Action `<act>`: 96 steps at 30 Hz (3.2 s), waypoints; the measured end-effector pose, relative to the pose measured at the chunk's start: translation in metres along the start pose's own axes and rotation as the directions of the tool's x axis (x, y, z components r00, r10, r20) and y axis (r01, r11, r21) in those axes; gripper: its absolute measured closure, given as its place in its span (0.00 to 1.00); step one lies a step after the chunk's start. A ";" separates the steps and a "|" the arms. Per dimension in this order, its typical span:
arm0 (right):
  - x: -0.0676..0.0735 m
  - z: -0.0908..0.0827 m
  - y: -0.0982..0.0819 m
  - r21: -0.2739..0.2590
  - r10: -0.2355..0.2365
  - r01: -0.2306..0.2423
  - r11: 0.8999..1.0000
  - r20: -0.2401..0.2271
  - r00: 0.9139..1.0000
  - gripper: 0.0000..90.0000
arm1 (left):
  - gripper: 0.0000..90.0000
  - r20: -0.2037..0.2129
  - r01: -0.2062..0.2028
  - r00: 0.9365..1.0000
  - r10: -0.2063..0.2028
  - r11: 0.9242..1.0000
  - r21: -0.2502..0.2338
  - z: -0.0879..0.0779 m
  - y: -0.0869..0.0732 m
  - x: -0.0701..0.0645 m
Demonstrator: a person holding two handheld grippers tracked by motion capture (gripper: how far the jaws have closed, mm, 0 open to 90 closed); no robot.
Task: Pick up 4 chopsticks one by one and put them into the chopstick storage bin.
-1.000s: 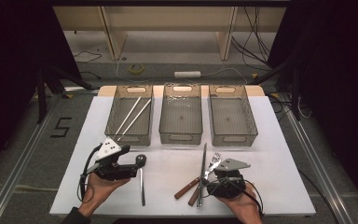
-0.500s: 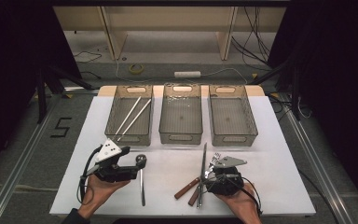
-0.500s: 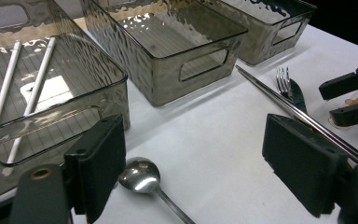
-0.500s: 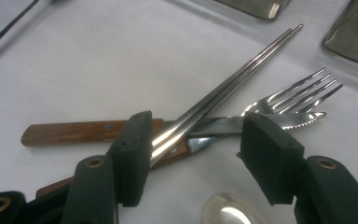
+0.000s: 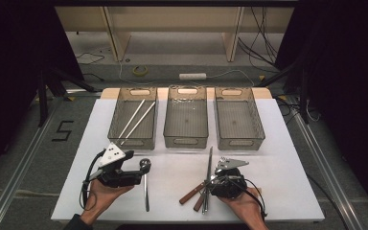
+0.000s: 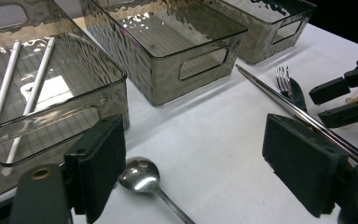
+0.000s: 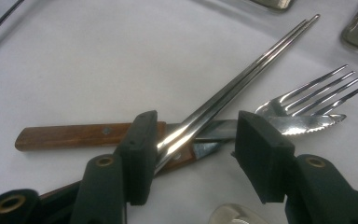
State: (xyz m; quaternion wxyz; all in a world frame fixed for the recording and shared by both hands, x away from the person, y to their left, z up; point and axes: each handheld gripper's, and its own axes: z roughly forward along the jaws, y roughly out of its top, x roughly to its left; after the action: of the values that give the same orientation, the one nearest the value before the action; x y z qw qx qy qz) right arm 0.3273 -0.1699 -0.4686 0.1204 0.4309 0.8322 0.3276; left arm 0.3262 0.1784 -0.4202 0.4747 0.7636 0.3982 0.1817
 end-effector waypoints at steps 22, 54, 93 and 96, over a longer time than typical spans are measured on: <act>-0.016 0.017 0.021 0.019 0.074 -0.073 0.997 -0.021 0.997 0.63 | 0.23 0.001 -0.005 1.000 0.005 1.000 -0.004 0.000 0.000 -0.002; -0.025 0.024 0.024 0.068 0.115 -0.116 0.991 0.017 0.993 0.74 | 0.23 0.003 -0.015 1.000 0.015 1.000 -0.003 -0.001 0.000 -0.004; -0.027 0.031 0.030 0.077 0.146 -0.151 0.986 0.071 0.987 0.89 | 0.23 0.008 -0.020 1.000 0.020 1.000 -0.001 0.000 0.001 -0.005; -0.027 0.030 0.030 0.077 0.150 -0.156 0.985 0.077 0.986 0.89 | 0.23 0.010 -0.021 1.000 0.021 1.000 -0.001 0.000 0.001 -0.005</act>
State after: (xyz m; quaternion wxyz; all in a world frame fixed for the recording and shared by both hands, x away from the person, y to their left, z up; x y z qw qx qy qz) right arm 0.3775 -0.1660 -0.4740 0.1063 0.5095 0.8046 0.2859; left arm 0.3233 0.1741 -0.4191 0.4750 0.7684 0.3878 0.1832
